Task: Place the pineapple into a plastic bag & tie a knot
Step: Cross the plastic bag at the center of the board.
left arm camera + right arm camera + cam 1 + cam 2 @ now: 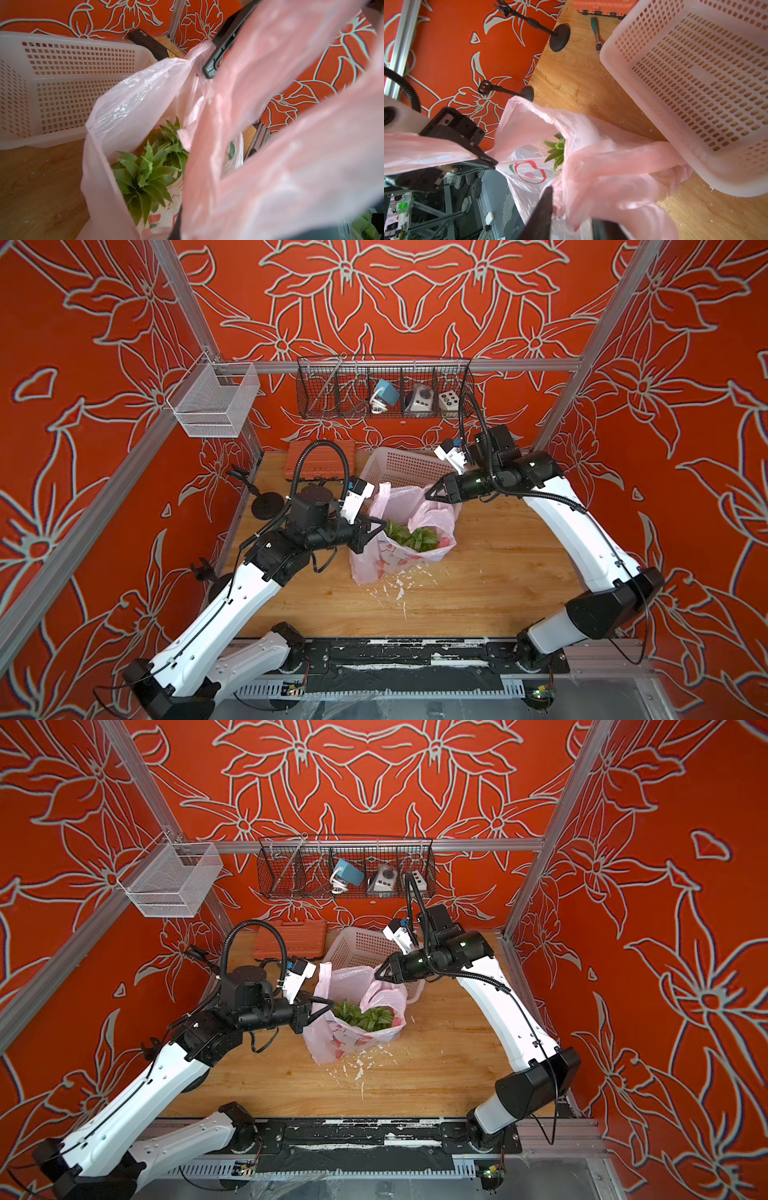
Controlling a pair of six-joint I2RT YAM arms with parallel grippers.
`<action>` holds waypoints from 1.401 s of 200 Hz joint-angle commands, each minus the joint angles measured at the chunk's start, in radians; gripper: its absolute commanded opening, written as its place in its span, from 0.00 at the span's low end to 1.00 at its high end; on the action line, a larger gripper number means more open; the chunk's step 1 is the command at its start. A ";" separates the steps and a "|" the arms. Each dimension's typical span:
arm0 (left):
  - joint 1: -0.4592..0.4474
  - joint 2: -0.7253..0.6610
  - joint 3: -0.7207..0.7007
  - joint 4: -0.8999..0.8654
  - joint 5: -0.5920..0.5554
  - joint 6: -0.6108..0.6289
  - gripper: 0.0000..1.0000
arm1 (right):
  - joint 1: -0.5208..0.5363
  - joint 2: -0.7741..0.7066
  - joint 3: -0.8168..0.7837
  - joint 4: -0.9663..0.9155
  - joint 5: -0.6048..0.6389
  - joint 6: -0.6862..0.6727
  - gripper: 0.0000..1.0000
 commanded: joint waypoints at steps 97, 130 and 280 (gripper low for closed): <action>0.007 0.044 0.017 0.084 0.066 -0.016 0.00 | 0.333 -0.220 -0.177 0.179 0.570 -0.051 0.74; 0.007 0.044 0.006 0.088 0.053 -0.032 0.00 | 0.371 -0.124 -0.239 0.314 0.826 -0.047 0.73; 0.007 0.022 -0.070 0.205 0.032 -0.135 0.00 | 0.413 0.109 -0.246 0.598 1.257 -0.024 0.89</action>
